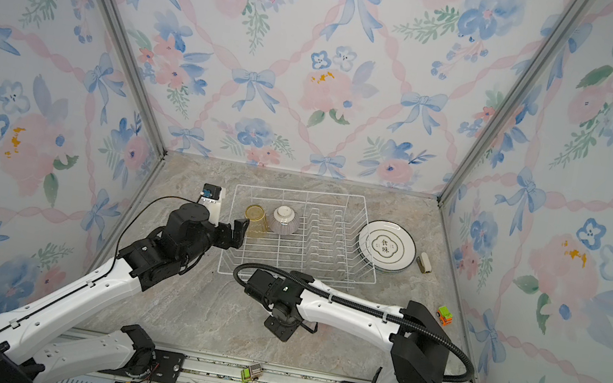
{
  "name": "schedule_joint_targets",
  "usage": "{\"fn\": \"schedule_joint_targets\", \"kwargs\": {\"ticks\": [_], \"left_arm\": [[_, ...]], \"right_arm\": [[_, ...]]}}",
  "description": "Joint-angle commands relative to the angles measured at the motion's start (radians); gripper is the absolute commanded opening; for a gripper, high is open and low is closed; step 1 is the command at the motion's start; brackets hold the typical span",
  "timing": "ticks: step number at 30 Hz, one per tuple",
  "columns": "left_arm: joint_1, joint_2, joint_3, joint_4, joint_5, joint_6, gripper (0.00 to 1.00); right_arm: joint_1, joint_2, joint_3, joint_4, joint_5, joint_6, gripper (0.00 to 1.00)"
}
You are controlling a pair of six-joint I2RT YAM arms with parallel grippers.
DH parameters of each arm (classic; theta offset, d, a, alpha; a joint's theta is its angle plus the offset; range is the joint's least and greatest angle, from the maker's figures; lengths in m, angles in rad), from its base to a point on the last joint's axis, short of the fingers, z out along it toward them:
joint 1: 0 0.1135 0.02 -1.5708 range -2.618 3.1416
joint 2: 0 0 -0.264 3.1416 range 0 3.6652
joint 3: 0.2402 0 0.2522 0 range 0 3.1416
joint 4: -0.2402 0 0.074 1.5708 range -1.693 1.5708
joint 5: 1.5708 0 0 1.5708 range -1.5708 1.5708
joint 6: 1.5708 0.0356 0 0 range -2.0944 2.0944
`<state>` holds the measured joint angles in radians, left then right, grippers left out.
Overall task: Unload the mixed dishes from the dish rack
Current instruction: 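Carry the clear glass with the right gripper toward the table nearer the robot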
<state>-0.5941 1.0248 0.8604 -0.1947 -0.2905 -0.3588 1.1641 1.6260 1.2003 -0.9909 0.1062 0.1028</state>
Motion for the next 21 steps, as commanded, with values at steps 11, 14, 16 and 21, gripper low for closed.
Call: {"fn": "schedule_joint_targets", "kwargs": {"ticks": [11, 14, 16, 21], "left_arm": [[0.025, 0.035, 0.028, -0.042, 0.048, 0.017, 0.98], [0.025, 0.042, 0.029, -0.045, 0.048, 0.018, 0.98], [0.027, 0.047, 0.029, -0.046, 0.05, 0.018, 0.98], [0.029, 0.062, 0.037, -0.054, 0.05, 0.017, 0.98]], "right_arm": [[-0.049, 0.073, 0.049, 0.015, -0.031, -0.061, 0.06], [-0.052, 0.075, 0.05, 0.017, -0.03, -0.063, 0.12], [-0.055, 0.074, 0.05, 0.018, -0.028, -0.064, 0.17], [-0.057, 0.043, 0.047, 0.022, -0.028, -0.064, 0.39]]}}
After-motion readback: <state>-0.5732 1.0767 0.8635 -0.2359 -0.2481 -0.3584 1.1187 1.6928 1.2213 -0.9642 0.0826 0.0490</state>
